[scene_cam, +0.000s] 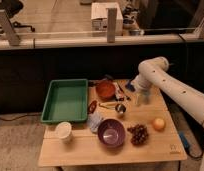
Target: Place apple in paper cup
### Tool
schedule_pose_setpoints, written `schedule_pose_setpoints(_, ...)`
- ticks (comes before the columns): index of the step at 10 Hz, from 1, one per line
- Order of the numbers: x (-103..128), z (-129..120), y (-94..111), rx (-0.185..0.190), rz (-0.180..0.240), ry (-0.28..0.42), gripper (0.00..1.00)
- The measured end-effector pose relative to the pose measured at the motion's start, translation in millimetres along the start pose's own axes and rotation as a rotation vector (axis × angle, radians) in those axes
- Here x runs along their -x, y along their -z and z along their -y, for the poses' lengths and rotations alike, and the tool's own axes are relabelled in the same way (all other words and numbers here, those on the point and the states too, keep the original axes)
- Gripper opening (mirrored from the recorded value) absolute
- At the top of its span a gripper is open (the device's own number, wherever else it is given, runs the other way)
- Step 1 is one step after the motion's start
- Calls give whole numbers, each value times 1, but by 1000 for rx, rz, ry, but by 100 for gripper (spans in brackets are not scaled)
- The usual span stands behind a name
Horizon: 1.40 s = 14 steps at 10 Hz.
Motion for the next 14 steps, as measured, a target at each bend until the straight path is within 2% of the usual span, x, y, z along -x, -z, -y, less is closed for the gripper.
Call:
schedule_pose_setpoints(8,7,21,-20,-41,12,-3,80)
schedule_pose_setpoints(9,4,19,-18,-38,11,7,80)
schedule_pose_setpoints(12,-20,-7,-3,-19,-12,60,80)
schedule_pose_setpoints(14,-37,-16,5,-20,-32,61,80)
